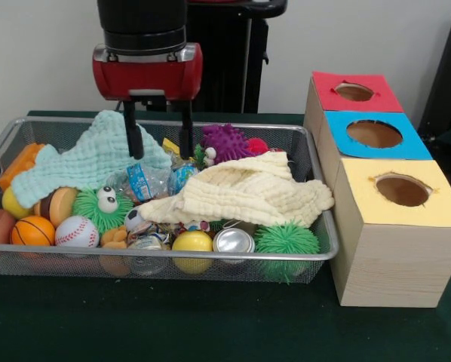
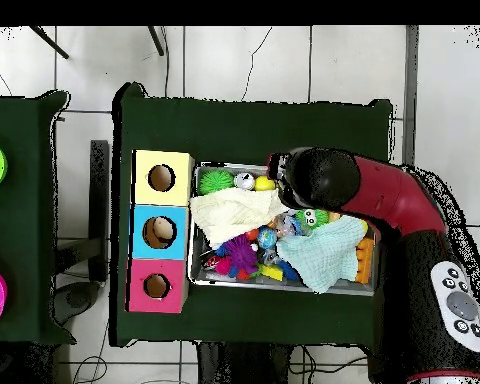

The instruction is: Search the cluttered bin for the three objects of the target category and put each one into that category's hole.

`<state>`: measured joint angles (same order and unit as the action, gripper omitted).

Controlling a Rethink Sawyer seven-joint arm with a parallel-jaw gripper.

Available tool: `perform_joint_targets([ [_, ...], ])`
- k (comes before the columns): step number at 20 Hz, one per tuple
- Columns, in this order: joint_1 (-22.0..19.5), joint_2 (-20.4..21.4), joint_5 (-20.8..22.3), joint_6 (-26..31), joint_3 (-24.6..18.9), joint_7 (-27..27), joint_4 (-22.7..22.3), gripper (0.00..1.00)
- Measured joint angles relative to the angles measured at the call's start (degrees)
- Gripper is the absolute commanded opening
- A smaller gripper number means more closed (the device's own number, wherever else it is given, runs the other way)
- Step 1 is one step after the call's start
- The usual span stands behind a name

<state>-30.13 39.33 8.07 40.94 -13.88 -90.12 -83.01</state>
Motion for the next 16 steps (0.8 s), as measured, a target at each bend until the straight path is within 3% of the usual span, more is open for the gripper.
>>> perform_joint_targets([
  [16,-1.15,-0.51,2.72,0.84,-1.95,0.0,1.92,1.0],
])
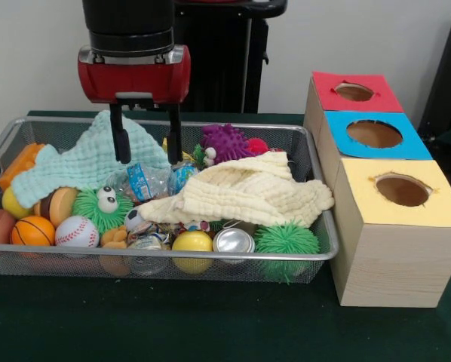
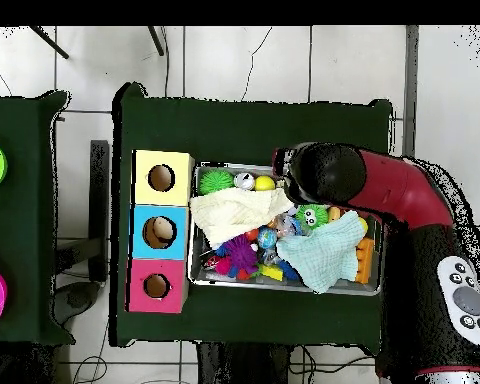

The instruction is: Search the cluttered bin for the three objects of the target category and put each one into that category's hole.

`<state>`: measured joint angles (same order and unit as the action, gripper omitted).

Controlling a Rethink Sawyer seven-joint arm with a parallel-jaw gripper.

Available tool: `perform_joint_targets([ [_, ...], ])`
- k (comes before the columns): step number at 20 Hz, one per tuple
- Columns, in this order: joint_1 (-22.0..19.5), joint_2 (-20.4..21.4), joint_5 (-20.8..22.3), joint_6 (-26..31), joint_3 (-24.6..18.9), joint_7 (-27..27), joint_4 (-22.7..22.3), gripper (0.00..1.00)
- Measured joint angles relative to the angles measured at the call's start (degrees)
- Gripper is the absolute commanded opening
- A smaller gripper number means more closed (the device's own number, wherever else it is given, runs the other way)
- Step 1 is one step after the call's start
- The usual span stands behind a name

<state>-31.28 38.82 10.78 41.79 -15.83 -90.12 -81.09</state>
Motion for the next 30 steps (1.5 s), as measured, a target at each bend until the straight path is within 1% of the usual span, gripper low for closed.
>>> perform_joint_targets([
  [5,0.01,-0.09,0.14,0.0,-0.81,0.0,0.17,1.0],
  [25,0.0,-0.74,0.71,0.01,-0.85,0.0,1.49,1.0],
  [30,-0.22,-1.43,0.84,0.19,-0.88,0.0,2.55,1.0],
])
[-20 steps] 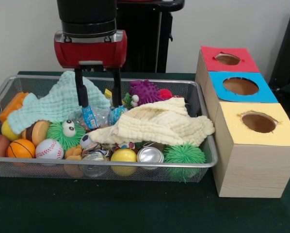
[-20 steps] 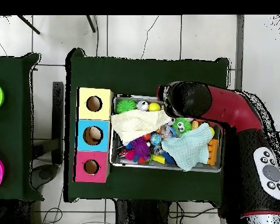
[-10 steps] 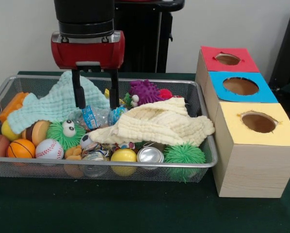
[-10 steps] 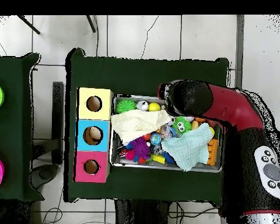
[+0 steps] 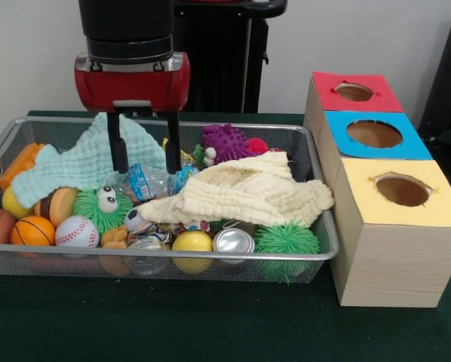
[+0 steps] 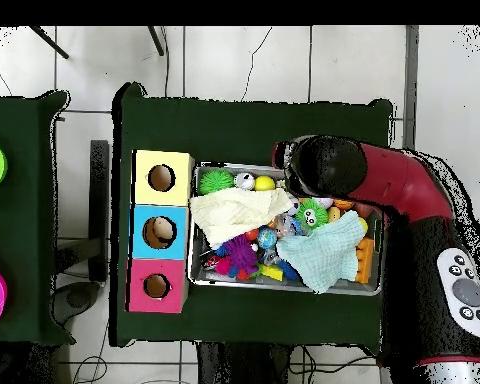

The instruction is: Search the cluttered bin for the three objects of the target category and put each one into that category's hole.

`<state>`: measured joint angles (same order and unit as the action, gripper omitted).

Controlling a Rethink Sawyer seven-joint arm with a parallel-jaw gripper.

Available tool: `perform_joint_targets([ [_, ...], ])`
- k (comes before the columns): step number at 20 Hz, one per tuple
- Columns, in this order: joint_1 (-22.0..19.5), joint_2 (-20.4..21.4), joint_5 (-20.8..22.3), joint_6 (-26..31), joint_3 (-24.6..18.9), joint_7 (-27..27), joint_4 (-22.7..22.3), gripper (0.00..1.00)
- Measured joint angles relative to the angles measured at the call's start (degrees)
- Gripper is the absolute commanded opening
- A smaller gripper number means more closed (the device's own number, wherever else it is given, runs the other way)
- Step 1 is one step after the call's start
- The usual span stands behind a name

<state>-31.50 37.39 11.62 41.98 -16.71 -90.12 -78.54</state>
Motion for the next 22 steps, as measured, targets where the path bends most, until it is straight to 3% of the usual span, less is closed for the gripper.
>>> perform_joint_targets([
  [22,-3.15,-2.33,2.08,0.82,-0.45,0.0,4.17,1.0],
])
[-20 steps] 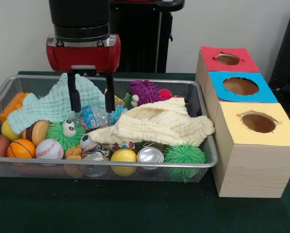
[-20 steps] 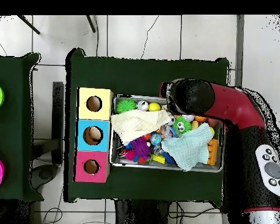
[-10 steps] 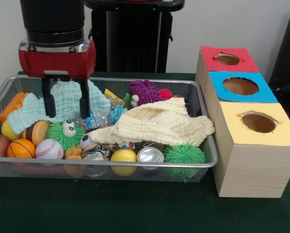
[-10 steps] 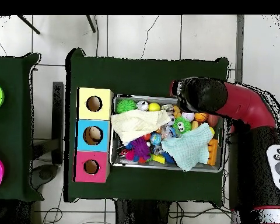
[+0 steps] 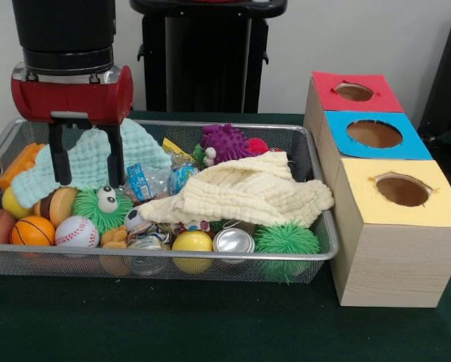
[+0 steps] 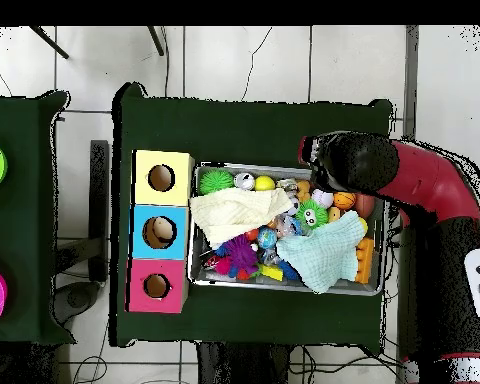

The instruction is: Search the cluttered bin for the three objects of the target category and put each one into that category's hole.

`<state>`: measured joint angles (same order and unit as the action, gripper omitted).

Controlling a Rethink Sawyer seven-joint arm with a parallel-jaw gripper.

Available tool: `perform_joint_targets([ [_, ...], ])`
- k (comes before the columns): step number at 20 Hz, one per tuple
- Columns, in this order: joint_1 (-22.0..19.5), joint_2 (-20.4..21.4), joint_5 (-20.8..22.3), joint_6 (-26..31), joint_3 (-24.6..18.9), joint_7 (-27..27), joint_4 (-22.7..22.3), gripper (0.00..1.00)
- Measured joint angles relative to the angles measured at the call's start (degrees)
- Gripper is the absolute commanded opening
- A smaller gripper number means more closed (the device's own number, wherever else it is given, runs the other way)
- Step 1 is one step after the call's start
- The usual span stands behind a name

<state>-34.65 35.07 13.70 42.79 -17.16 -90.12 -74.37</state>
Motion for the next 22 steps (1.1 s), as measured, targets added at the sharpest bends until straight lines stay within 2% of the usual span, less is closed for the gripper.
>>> perform_joint_targets([
  [15,0.09,-0.07,2.2,0.0,-0.97,0.0,0.0,1.0],
  [22,0.12,-1.36,2.33,-0.01,-2.07,0.0,0.22,1.0],
])
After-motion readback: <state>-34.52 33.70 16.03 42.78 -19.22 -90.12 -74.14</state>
